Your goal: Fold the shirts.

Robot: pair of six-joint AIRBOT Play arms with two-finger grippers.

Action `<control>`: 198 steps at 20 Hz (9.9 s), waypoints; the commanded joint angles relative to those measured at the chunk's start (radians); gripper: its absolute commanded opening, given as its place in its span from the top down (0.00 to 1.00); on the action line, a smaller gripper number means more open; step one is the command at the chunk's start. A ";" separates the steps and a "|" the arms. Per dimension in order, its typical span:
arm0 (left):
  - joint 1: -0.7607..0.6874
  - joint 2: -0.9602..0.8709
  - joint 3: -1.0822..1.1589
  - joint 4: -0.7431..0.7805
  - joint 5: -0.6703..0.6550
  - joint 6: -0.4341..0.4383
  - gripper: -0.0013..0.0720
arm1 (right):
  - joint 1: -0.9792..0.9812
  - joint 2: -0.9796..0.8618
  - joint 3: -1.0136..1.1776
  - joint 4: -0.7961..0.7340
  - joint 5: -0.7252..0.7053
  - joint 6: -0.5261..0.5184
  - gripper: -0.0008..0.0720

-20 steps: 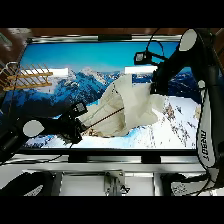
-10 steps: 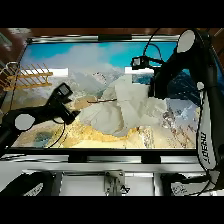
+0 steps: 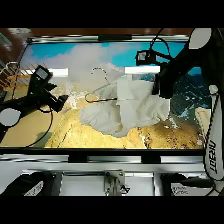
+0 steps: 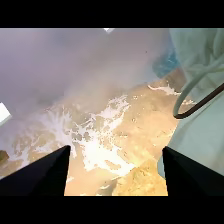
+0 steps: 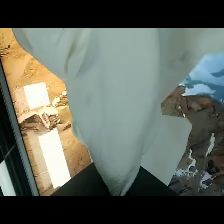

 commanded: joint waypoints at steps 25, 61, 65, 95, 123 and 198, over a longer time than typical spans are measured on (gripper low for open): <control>-0.148 -0.348 -0.177 -1.019 0.213 -0.358 0.02 | 0.001 0.243 0.000 0.029 -0.017 0.349 0.88; 0.197 -0.498 0.378 -0.771 -0.108 -0.188 0.91 | 0.001 0.288 0.000 0.180 0.010 0.451 0.88; 0.198 -0.470 0.436 -0.770 -0.109 -0.185 0.91 | 0.001 0.288 0.000 0.172 0.016 0.452 0.88; 0.086 -0.100 0.629 -0.460 -0.578 -0.087 0.90 | 0.149 0.254 -0.002 0.096 -0.398 0.936 0.88; 0.088 -0.062 0.753 -0.232 -0.477 -0.283 0.20 | 0.148 0.444 -0.002 -0.497 -0.801 1.203 0.88; 0.088 -0.095 0.743 -0.075 -0.607 -0.378 0.20 | -1.162 0.423 -0.092 -0.157 -0.021 1.315 0.22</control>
